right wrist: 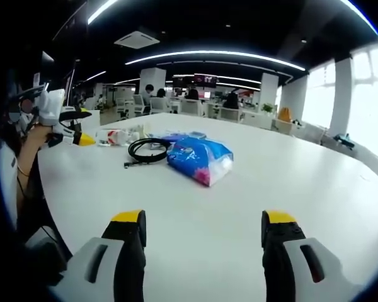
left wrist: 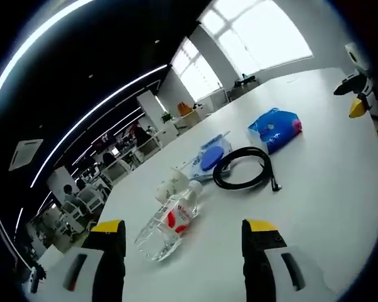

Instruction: Arrange the tabletop items into an orderly group along one side of the table until the central work area is clear of visible clutter.

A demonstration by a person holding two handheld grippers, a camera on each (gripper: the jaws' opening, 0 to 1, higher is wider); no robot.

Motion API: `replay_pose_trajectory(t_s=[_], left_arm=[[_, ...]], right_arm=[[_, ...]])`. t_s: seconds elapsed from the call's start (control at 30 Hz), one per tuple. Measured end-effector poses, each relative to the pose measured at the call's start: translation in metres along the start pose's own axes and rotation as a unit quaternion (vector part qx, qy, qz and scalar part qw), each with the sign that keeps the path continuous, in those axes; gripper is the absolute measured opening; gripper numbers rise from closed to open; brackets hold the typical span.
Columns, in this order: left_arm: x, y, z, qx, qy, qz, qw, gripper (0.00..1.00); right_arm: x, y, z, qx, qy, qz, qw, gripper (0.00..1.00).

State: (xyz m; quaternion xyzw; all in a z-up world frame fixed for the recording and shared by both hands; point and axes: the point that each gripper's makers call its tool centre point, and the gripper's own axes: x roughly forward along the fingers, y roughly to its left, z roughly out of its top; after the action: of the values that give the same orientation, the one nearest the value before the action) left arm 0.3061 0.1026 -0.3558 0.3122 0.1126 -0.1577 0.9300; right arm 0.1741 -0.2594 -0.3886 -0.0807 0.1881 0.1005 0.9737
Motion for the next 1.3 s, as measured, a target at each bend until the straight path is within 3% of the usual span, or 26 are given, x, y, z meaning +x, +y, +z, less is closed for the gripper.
replay_pose_trajectory(t_s=[0.43,1.3], left_arm=[[0.011,-0.001,0.002,0.051,0.01,0.012,0.9986,0.74],[0.028,-0.001,0.002,0.071,0.02,0.023,0.997,0.71]], right_arm=[[0.002,0.002,0.0,-0.001,-0.006,0.008,1.0,0.72],[0.001,0.0,-0.001,-0.008,-0.008,0.007,0.9999,0.7]])
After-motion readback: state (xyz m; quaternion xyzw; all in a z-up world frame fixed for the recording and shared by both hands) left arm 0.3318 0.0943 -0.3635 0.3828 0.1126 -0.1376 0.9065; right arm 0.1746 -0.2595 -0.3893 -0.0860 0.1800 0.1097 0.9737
